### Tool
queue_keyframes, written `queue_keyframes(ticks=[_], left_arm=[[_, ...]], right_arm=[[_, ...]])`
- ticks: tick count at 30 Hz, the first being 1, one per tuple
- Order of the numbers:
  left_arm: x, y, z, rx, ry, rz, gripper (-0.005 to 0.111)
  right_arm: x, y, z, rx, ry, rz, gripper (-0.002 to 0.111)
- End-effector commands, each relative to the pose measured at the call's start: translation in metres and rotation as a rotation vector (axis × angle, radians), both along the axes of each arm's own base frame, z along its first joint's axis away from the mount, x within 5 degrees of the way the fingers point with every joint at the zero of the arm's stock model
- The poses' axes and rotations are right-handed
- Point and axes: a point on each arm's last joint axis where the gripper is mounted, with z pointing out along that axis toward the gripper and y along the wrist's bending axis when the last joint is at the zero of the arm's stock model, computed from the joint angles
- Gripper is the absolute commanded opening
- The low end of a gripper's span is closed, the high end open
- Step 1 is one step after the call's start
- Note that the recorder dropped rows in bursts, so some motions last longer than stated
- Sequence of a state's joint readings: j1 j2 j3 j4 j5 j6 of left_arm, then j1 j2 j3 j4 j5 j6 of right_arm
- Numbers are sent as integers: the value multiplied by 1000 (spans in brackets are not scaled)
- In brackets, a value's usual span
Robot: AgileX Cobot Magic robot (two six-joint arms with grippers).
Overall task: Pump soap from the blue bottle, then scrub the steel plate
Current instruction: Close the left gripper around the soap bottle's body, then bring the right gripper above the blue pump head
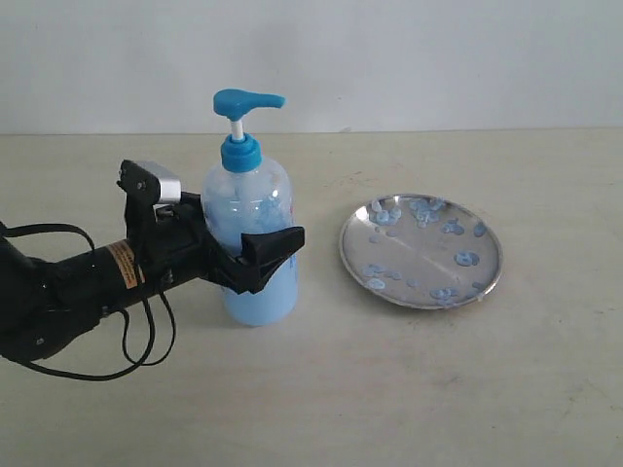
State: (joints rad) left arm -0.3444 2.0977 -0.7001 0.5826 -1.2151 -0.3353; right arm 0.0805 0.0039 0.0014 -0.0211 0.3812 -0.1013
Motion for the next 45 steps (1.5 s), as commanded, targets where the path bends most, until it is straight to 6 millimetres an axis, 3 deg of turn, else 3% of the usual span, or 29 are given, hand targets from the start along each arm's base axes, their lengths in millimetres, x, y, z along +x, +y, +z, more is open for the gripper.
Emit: queue_keyframes(ticks=[1, 4, 7, 17, 25, 30, 35, 45], left_arm=[[2, 0, -6, -14, 26, 24, 68], [2, 0, -7, -14, 28, 24, 32], [2, 0, -7, -9, 24, 21, 5], [-1, -2, -6, 39, -32, -29, 4], [-1, -13, -1, 78, -119, -184, 4], [5, -18, -5, 199, -119, -261, 4], [17, -22, 0, 233, -151, -262, 4], [45, -31, 19, 267, -249, -255, 4]], right_arm=[[0, 0, 1, -11, -9, -2, 2], [0, 0, 1, -11, -9, -2, 2], [0, 0, 1, -11, -9, -2, 2], [0, 0, 1, -11, -9, -2, 2], [2, -2, 8, -106, -97, 4, 2], [4, 1, 25, 156, -267, -11, 2], [3, 1, 38, 245, -399, -15, 2], [2, -1, 46, 516, -467, -31, 2]])
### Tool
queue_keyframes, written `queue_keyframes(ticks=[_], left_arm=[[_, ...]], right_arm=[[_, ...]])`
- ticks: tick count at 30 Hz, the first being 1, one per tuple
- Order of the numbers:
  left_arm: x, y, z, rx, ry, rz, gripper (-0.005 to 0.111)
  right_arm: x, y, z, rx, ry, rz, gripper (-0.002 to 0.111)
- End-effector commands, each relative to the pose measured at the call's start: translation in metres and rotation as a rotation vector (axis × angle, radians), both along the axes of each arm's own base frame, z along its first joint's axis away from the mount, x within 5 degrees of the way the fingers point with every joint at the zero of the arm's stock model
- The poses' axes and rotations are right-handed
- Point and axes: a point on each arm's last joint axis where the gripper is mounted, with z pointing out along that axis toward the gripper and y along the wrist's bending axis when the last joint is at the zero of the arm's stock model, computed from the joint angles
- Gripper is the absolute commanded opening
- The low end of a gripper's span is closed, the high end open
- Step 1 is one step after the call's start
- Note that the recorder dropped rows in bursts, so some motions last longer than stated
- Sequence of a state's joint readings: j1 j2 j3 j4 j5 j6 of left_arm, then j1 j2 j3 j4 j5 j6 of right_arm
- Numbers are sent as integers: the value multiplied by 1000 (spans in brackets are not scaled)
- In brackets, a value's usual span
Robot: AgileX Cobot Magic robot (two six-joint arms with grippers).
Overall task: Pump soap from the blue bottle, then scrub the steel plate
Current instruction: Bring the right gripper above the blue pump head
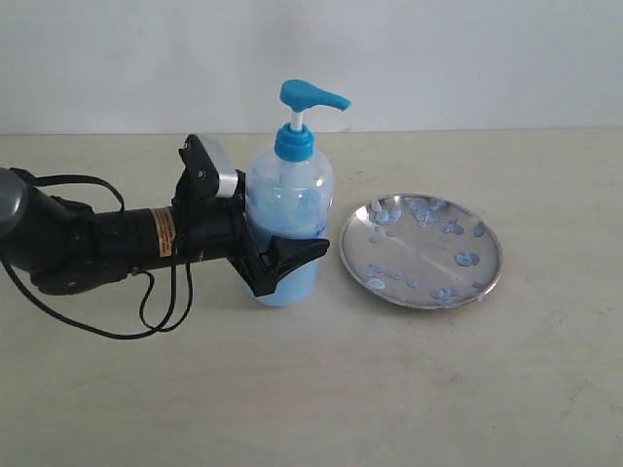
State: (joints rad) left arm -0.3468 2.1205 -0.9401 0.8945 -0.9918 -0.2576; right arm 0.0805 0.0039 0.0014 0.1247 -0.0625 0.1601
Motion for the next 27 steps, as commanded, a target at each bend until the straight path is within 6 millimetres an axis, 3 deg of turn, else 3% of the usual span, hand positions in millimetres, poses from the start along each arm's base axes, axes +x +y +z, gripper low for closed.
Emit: queue_keyframes(ticks=[1, 4, 10, 12, 13, 14, 15, 16, 17, 18, 19, 22, 27], left_arm=[[11, -5, 11, -1, -61, -22, 4], [14, -8, 14, -2, -70, -34, 4], [14, -8, 15, 1, -74, -38, 4], [14, -8, 15, -1, -73, -34, 4], [14, -8, 15, -1, -73, -34, 4], [15, -8, 15, -2, -74, -34, 4], [17, -8, 17, 7, -81, -29, 4], [19, -9, 18, 9, -88, -26, 4], [24, -10, 20, 5, -98, -25, 4], [26, -11, 19, 4, -101, -25, 4], [31, -12, 18, 24, -103, -13, 4], [40, -13, 11, 58, -96, 6, 4], [42, -14, 3, 53, -80, 11, 4]], right_arm=[[-2, -1, 7, 102, -73, 5, 2], [-1, -1, 3, 134, -26, 13, 2], [27, 0, -9, 124, 185, -13, 2], [55, 4, 12, 24, 165, -7, 2], [88, 11, 33, -53, 169, 38, 2], [105, 16, 40, -99, 184, 81, 2], [149, 34, 54, -195, 224, 219, 2], [169, 44, 65, -242, 209, 292, 2], [204, 72, 79, -421, 179, 475, 2], [217, 81, 83, -488, 174, 527, 2], [236, 98, 102, -519, 166, 548, 0], [253, 117, 138, -520, 101, 505, 0], [262, 125, 128, -493, 130, 539, 0]])
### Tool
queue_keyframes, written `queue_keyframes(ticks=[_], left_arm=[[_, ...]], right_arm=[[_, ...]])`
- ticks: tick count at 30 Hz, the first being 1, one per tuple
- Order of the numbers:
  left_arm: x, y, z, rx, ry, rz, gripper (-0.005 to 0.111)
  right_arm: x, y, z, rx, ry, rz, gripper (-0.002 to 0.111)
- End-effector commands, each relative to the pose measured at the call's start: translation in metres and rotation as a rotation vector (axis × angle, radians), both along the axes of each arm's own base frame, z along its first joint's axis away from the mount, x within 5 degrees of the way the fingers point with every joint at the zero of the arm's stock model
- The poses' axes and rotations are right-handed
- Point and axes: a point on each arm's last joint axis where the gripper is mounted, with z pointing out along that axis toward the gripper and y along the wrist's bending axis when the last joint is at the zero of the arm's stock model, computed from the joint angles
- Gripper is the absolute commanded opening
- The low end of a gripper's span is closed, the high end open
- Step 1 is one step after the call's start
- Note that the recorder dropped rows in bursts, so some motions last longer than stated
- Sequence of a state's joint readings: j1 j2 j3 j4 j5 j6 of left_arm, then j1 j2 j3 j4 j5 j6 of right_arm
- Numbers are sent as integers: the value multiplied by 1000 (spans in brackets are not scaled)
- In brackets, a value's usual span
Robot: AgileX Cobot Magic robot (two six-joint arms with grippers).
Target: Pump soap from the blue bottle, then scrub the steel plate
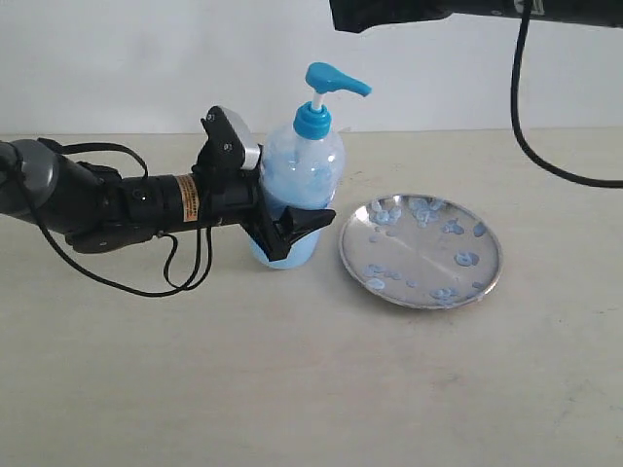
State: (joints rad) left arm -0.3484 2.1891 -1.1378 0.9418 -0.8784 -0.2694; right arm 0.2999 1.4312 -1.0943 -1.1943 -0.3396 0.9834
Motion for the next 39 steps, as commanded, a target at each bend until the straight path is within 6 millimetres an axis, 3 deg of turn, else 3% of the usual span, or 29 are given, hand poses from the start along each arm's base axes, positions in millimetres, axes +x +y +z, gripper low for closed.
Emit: queue_keyframes(ticks=[1, 5, 16, 27, 33, 39], left_arm=[[1, -1, -2, -16, 4, 3, 4], [1, -1, -2, -18, 3, 2, 4], [1, -1, -2, -18, 3, 2, 4], [0, -2, 0, -30, -5, -15, 4], [0, -3, 1, -42, -11, -24, 4], [-2, -3, 0, -30, -15, -43, 4]], right_arm=[[12, 7, -18, 11, 59, 34, 0], [18, 12, -31, 19, 92, 66, 0], [22, 5, -41, -35, 176, -24, 0], [36, 11, -74, -48, 271, -20, 0], [35, 8, -83, -53, 304, -52, 0], [28, -3, -109, -100, 390, -143, 0]])
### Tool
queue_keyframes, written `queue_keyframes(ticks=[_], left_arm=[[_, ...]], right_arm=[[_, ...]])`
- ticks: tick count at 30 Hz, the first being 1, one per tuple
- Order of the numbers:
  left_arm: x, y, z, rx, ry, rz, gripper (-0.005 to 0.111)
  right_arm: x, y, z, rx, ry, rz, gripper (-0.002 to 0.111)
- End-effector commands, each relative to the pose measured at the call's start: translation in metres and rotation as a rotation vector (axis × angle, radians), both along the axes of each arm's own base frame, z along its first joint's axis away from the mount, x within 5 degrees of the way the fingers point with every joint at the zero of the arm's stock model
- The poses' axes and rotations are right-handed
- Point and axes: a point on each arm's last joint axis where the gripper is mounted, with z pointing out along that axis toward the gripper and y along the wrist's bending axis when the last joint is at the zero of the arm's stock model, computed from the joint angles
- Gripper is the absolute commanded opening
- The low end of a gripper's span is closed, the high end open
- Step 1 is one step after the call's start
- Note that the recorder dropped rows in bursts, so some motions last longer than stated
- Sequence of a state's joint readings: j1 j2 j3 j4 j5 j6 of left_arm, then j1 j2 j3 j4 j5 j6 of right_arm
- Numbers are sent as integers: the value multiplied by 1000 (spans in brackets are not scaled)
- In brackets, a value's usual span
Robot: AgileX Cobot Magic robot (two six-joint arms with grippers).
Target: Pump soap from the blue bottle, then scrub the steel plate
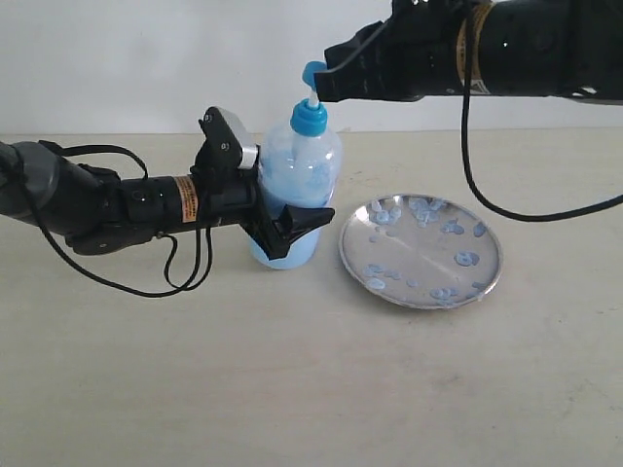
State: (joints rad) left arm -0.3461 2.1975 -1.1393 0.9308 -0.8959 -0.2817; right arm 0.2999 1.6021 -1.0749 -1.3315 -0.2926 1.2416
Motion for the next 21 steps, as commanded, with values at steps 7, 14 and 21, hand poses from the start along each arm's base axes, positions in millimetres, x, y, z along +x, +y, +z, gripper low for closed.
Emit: queue_keyframes(ticks=[7, 14, 21], left_arm=[[-3, -4, -1, -8, -23, -50, 4], [-3, -4, -1, -7, -25, -53, 4], [10, 2, 4, -151, 69, 139, 4]], right_arm=[[-12, -12, -55, -136, 152, -69, 0], [-11, -12, -45, -232, 55, -11, 0], [-10, -23, 29, -308, -200, -91, 0]])
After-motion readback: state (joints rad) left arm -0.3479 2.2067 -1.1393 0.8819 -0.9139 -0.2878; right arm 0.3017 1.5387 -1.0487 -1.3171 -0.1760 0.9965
